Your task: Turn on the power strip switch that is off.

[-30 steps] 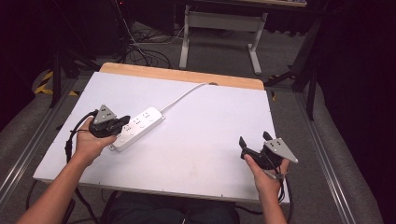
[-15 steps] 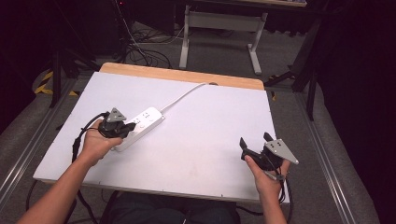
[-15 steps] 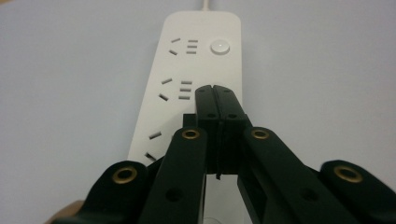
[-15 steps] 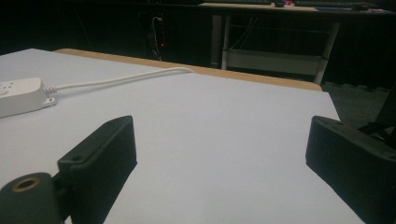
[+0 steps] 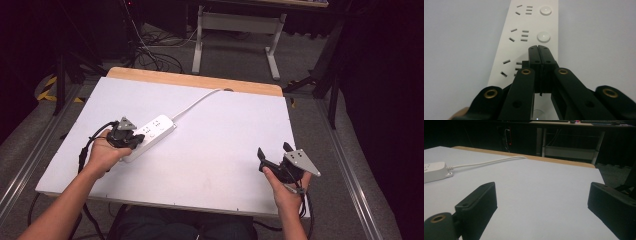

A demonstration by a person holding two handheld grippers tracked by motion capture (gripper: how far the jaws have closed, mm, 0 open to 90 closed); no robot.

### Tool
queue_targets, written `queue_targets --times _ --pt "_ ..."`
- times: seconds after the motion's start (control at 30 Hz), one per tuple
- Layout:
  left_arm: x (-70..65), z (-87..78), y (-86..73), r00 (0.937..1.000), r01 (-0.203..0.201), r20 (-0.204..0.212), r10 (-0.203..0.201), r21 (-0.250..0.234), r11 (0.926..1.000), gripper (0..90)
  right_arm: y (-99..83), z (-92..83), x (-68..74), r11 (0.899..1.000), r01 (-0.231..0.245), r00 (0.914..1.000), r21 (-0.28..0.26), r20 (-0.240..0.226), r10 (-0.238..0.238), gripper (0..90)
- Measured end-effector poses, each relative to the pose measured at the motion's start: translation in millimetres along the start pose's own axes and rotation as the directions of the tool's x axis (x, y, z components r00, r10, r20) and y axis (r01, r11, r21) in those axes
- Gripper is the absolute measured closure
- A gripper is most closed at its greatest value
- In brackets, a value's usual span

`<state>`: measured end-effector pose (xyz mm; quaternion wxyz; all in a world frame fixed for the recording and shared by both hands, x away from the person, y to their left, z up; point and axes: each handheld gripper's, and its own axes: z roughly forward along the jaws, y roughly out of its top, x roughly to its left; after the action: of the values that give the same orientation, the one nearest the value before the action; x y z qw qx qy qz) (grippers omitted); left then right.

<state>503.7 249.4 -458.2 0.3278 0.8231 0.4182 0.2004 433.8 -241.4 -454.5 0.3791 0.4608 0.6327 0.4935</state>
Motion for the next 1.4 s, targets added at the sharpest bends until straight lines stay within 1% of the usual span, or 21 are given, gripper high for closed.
queue_targets --times 0.07,0.2,0.23,0.27,0.3,0.37,0.43,0.5,0.63,0.67,0.73,0.77,0.83,0.87,0.9,0.93,0.97,1.07,1.27,1.3,1.4 --pt "-2.8 0.0 0.4 0.9997 -0.013 -0.021 0.013 0.007 0.9999 90.0 0.0 0.1 -0.1 1.0 -0.001 1.0 -0.001 0.0 0.001 9.1" --pt "-3.1 -0.5 0.1 0.9996 -0.014 -0.026 0.015 0.013 0.9998 90.0 0.5 -0.1 0.3 1.0 -0.003 1.0 -0.003 -0.001 0.003 9.1" --pt "-3.0 -0.8 -0.2 0.9996 -0.013 -0.025 0.014 0.017 0.9998 90.0 0.4 0.0 0.4 1.0 -0.003 1.0 -0.003 -0.003 0.003 9.1" --pt "-3.2 -0.8 -0.5 0.9995 -0.001 -0.031 0.002 0.017 0.9999 90.0 0.3 0.3 0.2 1.0 -0.002 1.0 -0.002 -0.003 0.002 9.1" --pt "-2.7 -1.1 -1.0 0.9992 0.002 -0.039 -0.001 0.019 0.9998 90.0 0.1 0.6 -0.1 1.0 -0.003 1.0 -0.001 -0.003 0.003 9.1" --pt "-2.0 -1.5 -2.0 0.9994 0.011 -0.034 -0.01 0.015 0.9998 90.0 0.3 1.2 0.0 1.0 -0.006 1.0 -0.003 -0.004 0.006 9.1" --pt "-2.1 -1.5 -2.2 0.9994 0.009 -0.034 -0.008 0.014 0.9999 90.0 0.6 1.5 0.4 1.0 -0.003 1.0 -0.001 -0.004 0.003 9.1" --pt "-2.0 -1.4 -2.2 0.9997 0.01 -0.023 -0.009 0.016 0.9998 90.0 0.7 2.2 1.1 1.0 -0.002 1.0 -0.003 -0.007 0.002 9.1" --pt "-3.7 -1.6 -2.3 0.9992 0.002 -0.04 -0.001 0.019 0.9998 90.0 1.1 2.9 1.8 1.0 -0.002 1.0 -0.001 -0.01 0.002 9.1" --pt "-3.8 -1.3 -2.4 0.9994 0.012 -0.032 -0.011 0.018 0.9998 90.0 1.2 3.0 1.9 1.0 -0.001 0.9999 -0.001 -0.01 0.001 9.1" --pt "-2.9 -1.2 -2.1 0.9996 0.011 -0.026 -0.01 0.023 0.9997 90.0 1.6 2.4 1.8 1.0 -0.003 1.0 -0.003 -0.009 0.003 9.1" --pt "-4.1 -0.2 -1.8 0.9995 0.024 -0.023 -0.024 0.022 0.9995 90.0 1.8 2.1 1.5 1.0 -0.001 1.0 -0.004 -0.006 0.001 9.1" --pt "-4.9 0.8 -1.2 0.9995 0.016 -0.026 -0.015 0.024 0.9996 90.0 1.7 2.2 1.2 1.0 -0.004 1.0 -0.006 -0.009 0.004 9.1" --pt "-8.1 2.2 1.0 0.9991 0.009 -0.042 -0.008 0.037 0.9993 90.0 1.7 2.4 1.1 1.0 -0.004 1.0 -0.006 -0.007 0.004 9.1" --pt "-8.1 2.2 1.0 0.9991 0.009 -0.042 -0.008 0.037 0.9993 90.0 1.9 2.6 1.3 1.0 -0.005 1.0 -0.007 -0.009 0.004 9.1" --pt "-6.5 1.8 1.1 0.9993 0.022 -0.032 -0.02 0.04 0.999 90.0 2.2 2.8 1.5 1.0 -0.005 0.9999 -0.008 -0.01 0.005 9.1" --pt "-4.9 1.9 0.6 0.9993 0.025 -0.028 -0.024 0.032 0.9992 90.0 2.5 3.0 1.8 1.0 -0.004 0.9999 -0.007 -0.01 0.004 9.1" --pt "-3.9 1.6 0.0 0.9993 0.035 -0.016 -0.035 0.032 0.9989 90.0 2.5 4.9 2.6 1.0 -0.003 0.9999 -0.006 -0.016 0.003 9.1" --pt "-3.4 1.4 -0.4 0.9992 0.034 -0.021 -0.034 0.027 0.999 90.0 3.2 7.8 3.6 1.0 0.001 0.9998 -0.002 -0.021 -0.001 9.1" --pt "-4.0 2.1 -0.4 0.9989 0.046 -0.013 -0.046 0.024 0.9987 90.0 3.3 8.1 3.9 1.0 -0.002 0.9997 -0.005 -0.023 0.002 9.2" --pt "-3.2 1.4 -1.1 0.9987 0.045 -0.024 -0.045 0.02 0.9988 90.0 3.9 8.9 4.4 1.0 -0.003 0.9997 -0.005 -0.026 0.002 9.2"
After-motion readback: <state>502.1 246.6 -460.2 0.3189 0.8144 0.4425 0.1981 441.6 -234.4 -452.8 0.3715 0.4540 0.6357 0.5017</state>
